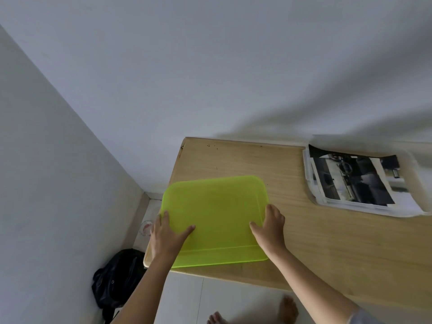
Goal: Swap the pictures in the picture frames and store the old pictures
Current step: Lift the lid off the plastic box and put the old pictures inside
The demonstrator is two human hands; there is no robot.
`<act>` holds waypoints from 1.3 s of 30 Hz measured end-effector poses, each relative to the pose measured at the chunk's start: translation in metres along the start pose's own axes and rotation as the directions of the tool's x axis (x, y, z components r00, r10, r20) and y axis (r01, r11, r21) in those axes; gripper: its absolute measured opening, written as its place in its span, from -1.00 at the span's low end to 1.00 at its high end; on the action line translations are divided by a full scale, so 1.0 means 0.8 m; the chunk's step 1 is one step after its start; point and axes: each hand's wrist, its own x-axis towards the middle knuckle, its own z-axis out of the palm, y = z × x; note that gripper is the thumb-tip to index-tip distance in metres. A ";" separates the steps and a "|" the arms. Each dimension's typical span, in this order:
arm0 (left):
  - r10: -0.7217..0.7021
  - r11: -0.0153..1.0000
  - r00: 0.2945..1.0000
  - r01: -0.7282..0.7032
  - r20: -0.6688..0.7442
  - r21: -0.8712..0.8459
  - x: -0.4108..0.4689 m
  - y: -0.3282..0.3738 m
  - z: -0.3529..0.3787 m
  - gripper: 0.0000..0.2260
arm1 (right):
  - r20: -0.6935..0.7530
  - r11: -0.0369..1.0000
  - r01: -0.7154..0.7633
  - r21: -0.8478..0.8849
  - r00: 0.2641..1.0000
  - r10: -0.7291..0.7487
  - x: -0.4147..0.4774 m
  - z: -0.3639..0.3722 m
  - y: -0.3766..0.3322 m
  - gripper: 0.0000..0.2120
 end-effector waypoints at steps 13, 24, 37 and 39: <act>0.187 0.970 0.979 -0.198 -0.086 -0.139 -0.028 0.264 0.080 -0.13 | -0.280 0.992 0.107 0.067 0.956 -0.085 0.098 -0.242 0.088 -0.39; 0.333 0.943 0.939 -0.333 0.091 -0.014 -0.082 0.449 0.232 -0.16 | -0.319 0.995 -0.094 0.042 0.942 0.102 0.162 -0.388 0.274 -0.42; 0.340 0.936 0.929 -0.319 0.146 -0.153 -0.053 0.447 0.253 -0.32 | -0.315 0.997 0.010 0.080 0.949 0.016 0.208 -0.376 0.306 -0.49; 0.324 0.933 0.934 -0.290 0.151 -0.212 -0.048 0.442 0.252 -0.40 | -0.311 0.992 -0.017 0.122 0.949 0.055 0.209 -0.375 0.312 -0.48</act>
